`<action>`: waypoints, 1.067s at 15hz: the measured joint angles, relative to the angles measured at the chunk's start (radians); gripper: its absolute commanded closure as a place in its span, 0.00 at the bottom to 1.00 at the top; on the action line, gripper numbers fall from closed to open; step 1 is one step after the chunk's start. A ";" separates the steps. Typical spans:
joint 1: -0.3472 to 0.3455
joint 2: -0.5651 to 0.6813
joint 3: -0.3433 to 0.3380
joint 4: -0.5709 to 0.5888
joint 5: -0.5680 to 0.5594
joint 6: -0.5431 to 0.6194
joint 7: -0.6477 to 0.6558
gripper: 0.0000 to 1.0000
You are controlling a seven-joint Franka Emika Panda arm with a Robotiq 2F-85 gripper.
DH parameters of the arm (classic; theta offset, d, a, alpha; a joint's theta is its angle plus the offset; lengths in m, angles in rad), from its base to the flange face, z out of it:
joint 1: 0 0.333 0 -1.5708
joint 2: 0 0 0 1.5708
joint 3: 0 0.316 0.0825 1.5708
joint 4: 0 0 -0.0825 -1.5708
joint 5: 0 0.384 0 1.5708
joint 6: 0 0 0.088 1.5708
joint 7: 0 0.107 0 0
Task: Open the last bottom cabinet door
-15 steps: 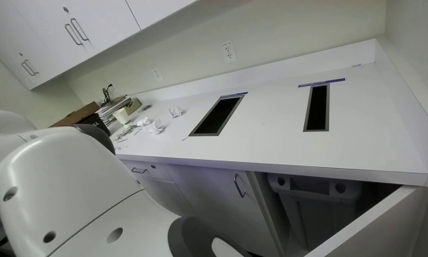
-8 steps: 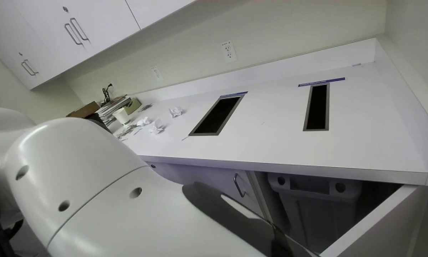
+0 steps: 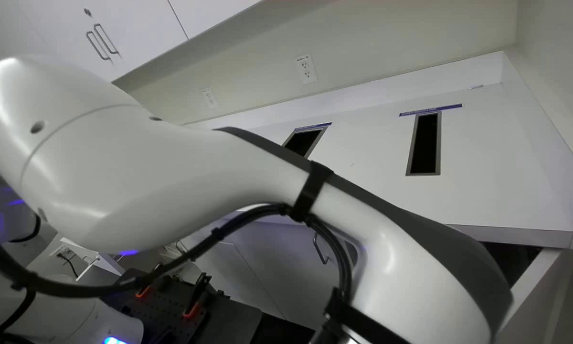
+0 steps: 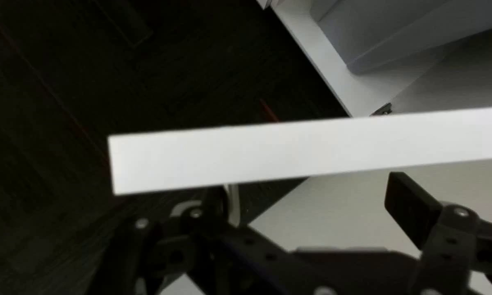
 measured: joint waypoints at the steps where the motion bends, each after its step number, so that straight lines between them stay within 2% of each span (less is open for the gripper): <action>1: 0.025 -0.037 -0.002 -0.049 -0.040 0.064 -0.004 0.00; 6: 0.148 -0.164 -0.004 -0.295 -0.187 0.421 0.003 0.00; 11: 0.235 -0.280 0.027 -0.500 -0.204 0.802 -0.011 0.00; 13: 0.244 -0.360 0.044 -0.576 -0.207 0.889 -0.038 0.00; 16: 0.245 -0.496 0.051 -0.669 -0.212 0.915 -0.083 0.00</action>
